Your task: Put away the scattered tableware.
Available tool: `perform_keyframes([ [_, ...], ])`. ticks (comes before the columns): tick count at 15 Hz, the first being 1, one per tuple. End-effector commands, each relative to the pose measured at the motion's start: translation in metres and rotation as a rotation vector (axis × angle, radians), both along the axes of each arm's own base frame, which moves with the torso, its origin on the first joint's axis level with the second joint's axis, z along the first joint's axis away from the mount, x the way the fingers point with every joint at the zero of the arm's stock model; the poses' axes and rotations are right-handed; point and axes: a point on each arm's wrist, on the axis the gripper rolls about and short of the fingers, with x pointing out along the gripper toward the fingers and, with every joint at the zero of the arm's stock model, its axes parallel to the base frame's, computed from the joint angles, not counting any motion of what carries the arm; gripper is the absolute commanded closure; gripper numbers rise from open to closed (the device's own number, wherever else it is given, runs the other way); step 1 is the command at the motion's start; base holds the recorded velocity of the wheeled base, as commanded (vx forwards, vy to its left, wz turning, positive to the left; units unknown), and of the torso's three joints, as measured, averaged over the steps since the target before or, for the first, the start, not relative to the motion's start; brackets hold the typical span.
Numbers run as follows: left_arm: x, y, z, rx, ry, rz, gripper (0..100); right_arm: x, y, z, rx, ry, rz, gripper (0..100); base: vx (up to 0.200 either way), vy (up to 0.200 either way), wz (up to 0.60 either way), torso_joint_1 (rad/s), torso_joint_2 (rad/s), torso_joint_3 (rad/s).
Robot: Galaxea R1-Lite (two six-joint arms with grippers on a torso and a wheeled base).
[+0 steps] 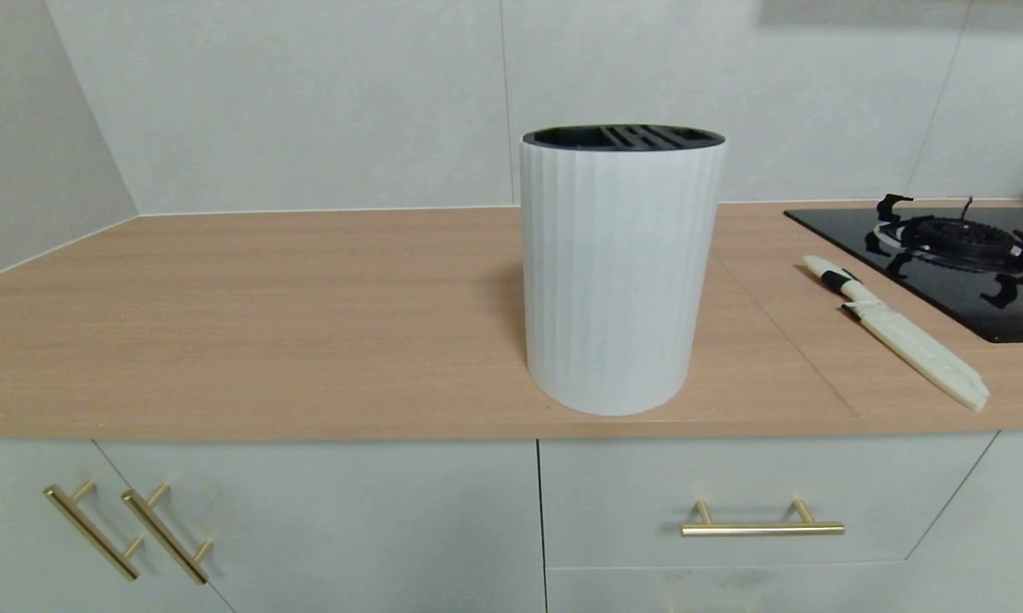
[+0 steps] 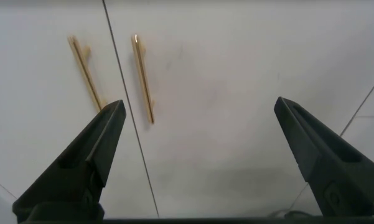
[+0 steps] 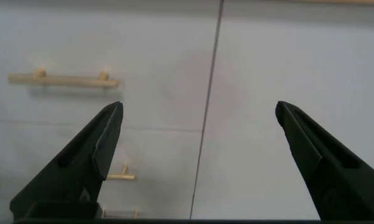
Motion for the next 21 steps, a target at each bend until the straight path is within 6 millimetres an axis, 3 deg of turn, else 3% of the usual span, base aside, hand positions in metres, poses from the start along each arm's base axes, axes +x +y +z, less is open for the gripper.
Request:
perform_keyframes([
  [1,0.0,0.0,0.0,-0.001,0.0,0.0,0,0.0001,0.0,0.0001,-0.001,0.001,0.0,0,0.0,0.0,0.0,0.178,-0.49,-0.286],
  [21,0.0,0.0,0.0,-0.001,0.0,0.0,0,0.0001,0.0,0.0001,-0.001,0.001,0.001,0,0.0,0.0,0.0,0.219,-0.51,-0.287],
])
